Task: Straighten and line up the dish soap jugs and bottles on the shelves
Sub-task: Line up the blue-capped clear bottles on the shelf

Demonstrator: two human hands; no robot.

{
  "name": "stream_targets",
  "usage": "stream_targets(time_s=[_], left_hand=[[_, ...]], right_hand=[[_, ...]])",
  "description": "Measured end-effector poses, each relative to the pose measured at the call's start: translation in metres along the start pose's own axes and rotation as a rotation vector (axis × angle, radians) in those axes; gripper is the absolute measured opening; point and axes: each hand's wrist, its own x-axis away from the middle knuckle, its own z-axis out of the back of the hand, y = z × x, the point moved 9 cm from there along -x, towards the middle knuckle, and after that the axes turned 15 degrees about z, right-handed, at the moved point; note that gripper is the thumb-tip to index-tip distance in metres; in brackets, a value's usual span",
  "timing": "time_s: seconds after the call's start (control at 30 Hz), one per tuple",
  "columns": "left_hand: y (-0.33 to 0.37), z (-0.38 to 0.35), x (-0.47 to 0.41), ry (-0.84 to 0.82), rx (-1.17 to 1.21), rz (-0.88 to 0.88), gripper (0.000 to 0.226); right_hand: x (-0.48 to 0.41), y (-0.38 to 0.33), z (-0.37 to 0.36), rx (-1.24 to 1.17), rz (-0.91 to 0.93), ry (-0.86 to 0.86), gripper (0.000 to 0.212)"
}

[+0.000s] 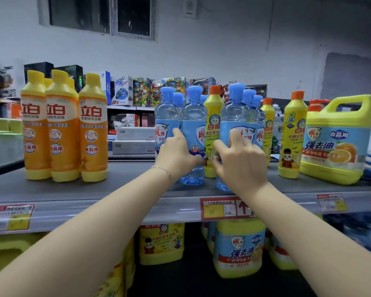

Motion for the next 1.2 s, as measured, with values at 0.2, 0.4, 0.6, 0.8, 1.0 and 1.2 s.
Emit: stream_targets(time_s=[0.2, 0.4, 0.6, 0.8, 1.0, 1.2], left_hand=[[0.0, 0.002, 0.001, 0.022, 0.016, -0.05, 0.07], [0.007, 0.006, 0.008, 0.143, -0.176, -0.104, 0.068], [0.005, 0.003, 0.01, 0.073, -0.041, -0.079, 0.057], [0.006, 0.004, 0.012, 0.116, -0.103, -0.066, 0.051], [0.035, -0.003, 0.037, 0.233, -0.278, -0.333, 0.025], [0.069, -0.042, 0.032, -0.073, 0.026, -0.319, 0.03]], right_hand=[[0.02, 0.019, -0.01, -0.199, -0.228, -0.013, 0.082], [0.026, 0.022, -0.02, -0.461, -0.32, -0.056, 0.088], [0.037, 0.04, -0.023, -0.483, -0.385, -0.05, 0.089], [0.052, 0.059, -0.024, -0.449, -0.436, -0.079, 0.086], [0.058, 0.066, -0.023, -0.391, -0.431, -0.156, 0.081], [0.058, 0.062, -0.026, -0.377, -0.409, -0.161, 0.083]])
